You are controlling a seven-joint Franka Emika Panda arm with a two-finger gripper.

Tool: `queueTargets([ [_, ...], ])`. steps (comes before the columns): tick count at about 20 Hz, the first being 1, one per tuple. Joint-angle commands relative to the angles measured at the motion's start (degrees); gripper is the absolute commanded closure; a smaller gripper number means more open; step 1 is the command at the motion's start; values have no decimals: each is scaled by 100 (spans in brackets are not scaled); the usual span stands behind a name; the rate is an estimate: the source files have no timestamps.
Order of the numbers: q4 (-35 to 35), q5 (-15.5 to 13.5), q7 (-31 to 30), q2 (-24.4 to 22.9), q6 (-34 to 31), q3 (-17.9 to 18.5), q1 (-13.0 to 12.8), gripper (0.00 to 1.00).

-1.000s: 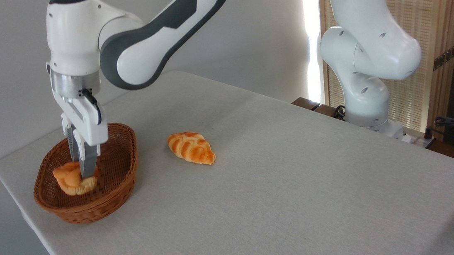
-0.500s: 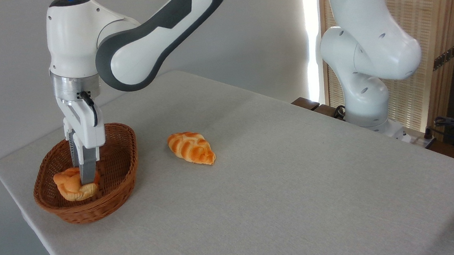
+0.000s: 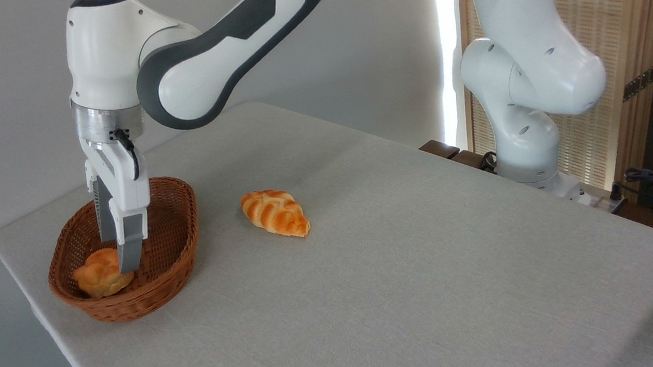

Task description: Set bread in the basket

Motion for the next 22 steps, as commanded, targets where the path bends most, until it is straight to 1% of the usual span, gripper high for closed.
queueTargets([
  [1, 82, 103, -111, -346, -364, 70, 66, 0],
  [6, 283, 94, -6, -883, -1849, 675, 66, 0],
  [7, 380, 85, 108, -927, -2182, 772, 66, 0],
  [9, 634, 15, 581, -945, -2876, 974, 66, 0],
  [10, 749, -46, 818, -954, -3211, 1149, 66, 0],
  [11, 872, -195, 995, -989, -3449, 1316, 66, 0],
  [13, 934, -668, 1198, -1155, -3600, 1729, 57, 0],
  [14, 926, -845, 1277, -1243, -3653, 1896, 57, 0],
  [15, 934, -890, 1321, -1270, -3775, 1985, 57, 0],
  [18, 926, -847, 1269, -1349, -4110, 2003, 57, 0],
  [22, 777, -847, 1251, -1507, -4163, 1995, 48, 0],
])
